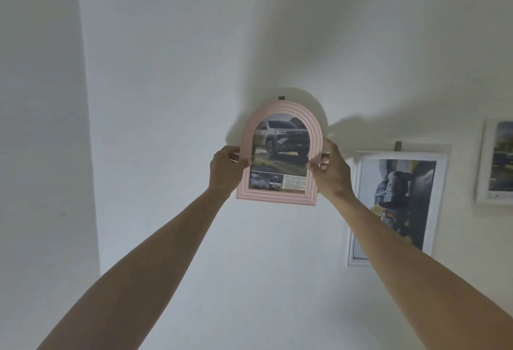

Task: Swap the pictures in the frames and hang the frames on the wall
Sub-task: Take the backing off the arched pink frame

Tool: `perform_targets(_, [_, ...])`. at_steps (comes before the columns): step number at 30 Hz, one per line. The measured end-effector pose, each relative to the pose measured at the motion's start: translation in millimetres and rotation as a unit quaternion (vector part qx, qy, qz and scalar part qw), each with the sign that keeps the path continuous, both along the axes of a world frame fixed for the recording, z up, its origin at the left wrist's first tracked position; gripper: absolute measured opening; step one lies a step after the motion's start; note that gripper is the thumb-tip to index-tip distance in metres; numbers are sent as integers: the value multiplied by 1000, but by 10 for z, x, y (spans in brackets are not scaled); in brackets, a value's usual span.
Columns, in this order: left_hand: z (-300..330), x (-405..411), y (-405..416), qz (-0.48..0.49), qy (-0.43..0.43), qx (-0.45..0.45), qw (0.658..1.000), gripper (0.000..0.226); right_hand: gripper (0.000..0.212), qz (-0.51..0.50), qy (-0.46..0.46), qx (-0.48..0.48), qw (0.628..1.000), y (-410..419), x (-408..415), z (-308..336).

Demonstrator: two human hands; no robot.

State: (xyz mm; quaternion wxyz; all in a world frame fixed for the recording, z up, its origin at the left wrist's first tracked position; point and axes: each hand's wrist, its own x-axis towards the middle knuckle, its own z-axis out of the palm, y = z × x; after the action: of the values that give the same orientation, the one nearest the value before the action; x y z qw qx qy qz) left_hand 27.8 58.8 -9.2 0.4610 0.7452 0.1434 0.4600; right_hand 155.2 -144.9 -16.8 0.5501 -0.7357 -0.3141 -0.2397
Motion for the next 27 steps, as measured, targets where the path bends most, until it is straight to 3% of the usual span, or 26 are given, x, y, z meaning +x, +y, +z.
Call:
perform_targets(4, [63,-117,-18,-45,-19,-9,999,26,60,11,8,14,1000,-102,-135,26])
perform_targets(11, [-293,-383,-148,-165,-15,-132,977,21,61,8,45,12,999,-345,-510,-323])
perform_targets(20, [-1299,-664,-462,-196,32,-220,955,19,62,-19,117,-34,992,-650,-868,-1244])
perform_targets(27, [-2033,-834,-684,-165,92,-266,945,26,63,-43,183,-103,977,-838,-1106,-1897])
